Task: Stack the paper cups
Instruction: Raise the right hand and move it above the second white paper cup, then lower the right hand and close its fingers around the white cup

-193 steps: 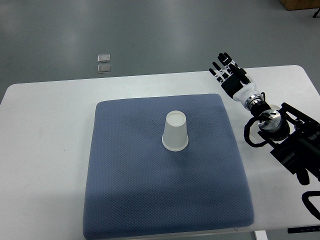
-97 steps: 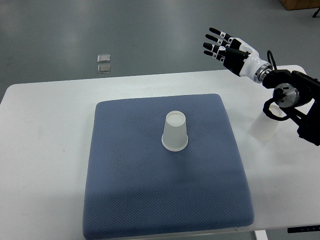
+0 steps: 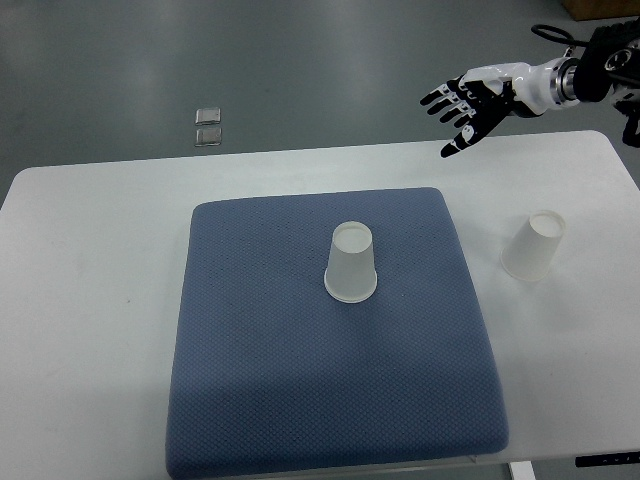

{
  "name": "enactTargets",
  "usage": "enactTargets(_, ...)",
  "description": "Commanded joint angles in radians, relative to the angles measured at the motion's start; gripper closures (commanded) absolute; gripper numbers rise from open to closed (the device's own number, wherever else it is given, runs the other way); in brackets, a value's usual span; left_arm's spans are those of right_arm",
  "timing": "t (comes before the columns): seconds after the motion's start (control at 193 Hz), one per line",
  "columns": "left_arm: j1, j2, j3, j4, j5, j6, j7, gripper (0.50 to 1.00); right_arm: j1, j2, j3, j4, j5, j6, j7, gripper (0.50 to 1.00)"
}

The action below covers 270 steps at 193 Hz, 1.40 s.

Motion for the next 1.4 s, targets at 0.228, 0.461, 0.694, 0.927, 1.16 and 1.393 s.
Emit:
enactTargets(0.228, 0.001, 0.0, -0.001, -0.044, 0.002, 0.0, 0.0, 0.5, 0.444, 0.05, -0.387, 0.288, -0.205, 0.153, -0.028, 0.581)
enactTargets(0.461, 0.0, 0.0, 0.0, -0.051, -0.002, 0.0, 0.0, 0.5, 0.603, 0.041, -0.438, 0.425, -0.262, 0.153, -0.028, 0.581)
enactTargets(0.694, 0.001, 0.0, 0.002, -0.045, -0.002, 0.0, 0.0, 0.5, 0.643, 0.036, -0.446, 0.434, -0.265, 0.153, -0.033, 0.581)
enactTargets(0.927, 0.001, 0.0, 0.0, -0.042, -0.002, 0.0, 0.0, 0.5, 0.571, 0.034, -0.502, 0.422, -0.314, 0.153, -0.034, 0.583)
enactTargets(1.16, 0.001, 0.0, -0.001, -0.041, -0.003, 0.0, 0.0, 0.5, 0.41, 0.031, -0.504, 0.359, -0.348, 0.119, -0.034, 0.583)
enactTargets(1.393, 0.001, 0.0, -0.001, -0.042, -0.002, 0.002, 0.0, 0.5, 0.29, 0.048, -0.492, 0.314, -0.337, -0.016, -0.094, 0.585)
